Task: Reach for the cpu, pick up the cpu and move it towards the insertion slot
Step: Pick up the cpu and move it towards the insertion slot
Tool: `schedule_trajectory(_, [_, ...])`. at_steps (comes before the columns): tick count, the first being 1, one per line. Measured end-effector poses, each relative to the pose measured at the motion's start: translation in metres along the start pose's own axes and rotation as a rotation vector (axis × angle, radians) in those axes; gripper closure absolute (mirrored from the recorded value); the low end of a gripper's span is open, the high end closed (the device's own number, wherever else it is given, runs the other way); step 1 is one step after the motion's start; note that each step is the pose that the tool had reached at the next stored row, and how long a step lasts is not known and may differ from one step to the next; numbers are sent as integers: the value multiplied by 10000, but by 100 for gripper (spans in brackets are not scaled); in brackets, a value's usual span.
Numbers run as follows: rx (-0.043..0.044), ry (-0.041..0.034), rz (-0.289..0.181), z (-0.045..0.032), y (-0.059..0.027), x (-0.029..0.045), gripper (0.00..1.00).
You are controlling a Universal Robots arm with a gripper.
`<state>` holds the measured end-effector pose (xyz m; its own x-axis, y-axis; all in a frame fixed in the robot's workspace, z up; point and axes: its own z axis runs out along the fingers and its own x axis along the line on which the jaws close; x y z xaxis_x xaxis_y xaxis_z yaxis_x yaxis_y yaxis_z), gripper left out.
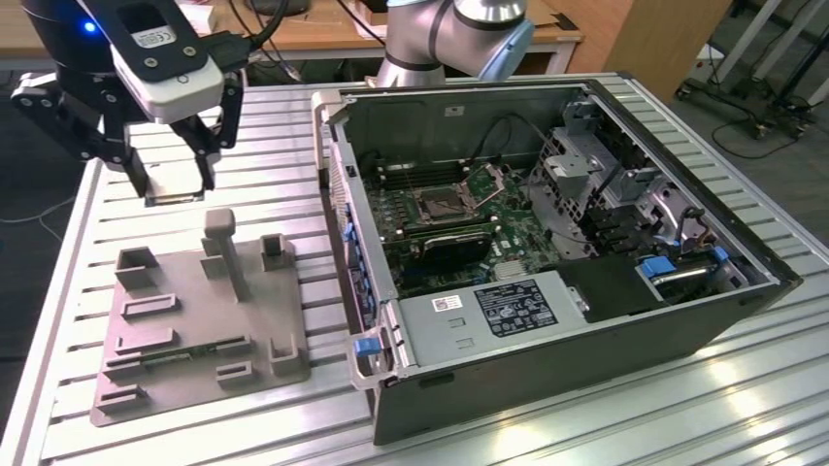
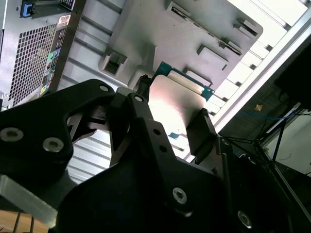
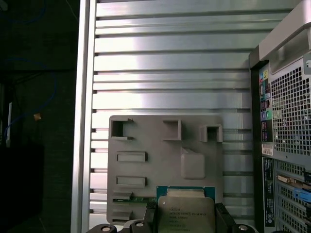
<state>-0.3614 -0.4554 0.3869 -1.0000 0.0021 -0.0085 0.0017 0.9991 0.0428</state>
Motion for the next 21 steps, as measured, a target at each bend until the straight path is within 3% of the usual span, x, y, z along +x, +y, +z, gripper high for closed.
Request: schedule_trajectory(21, [-1, -1, 0, 2, 0, -138, 46])
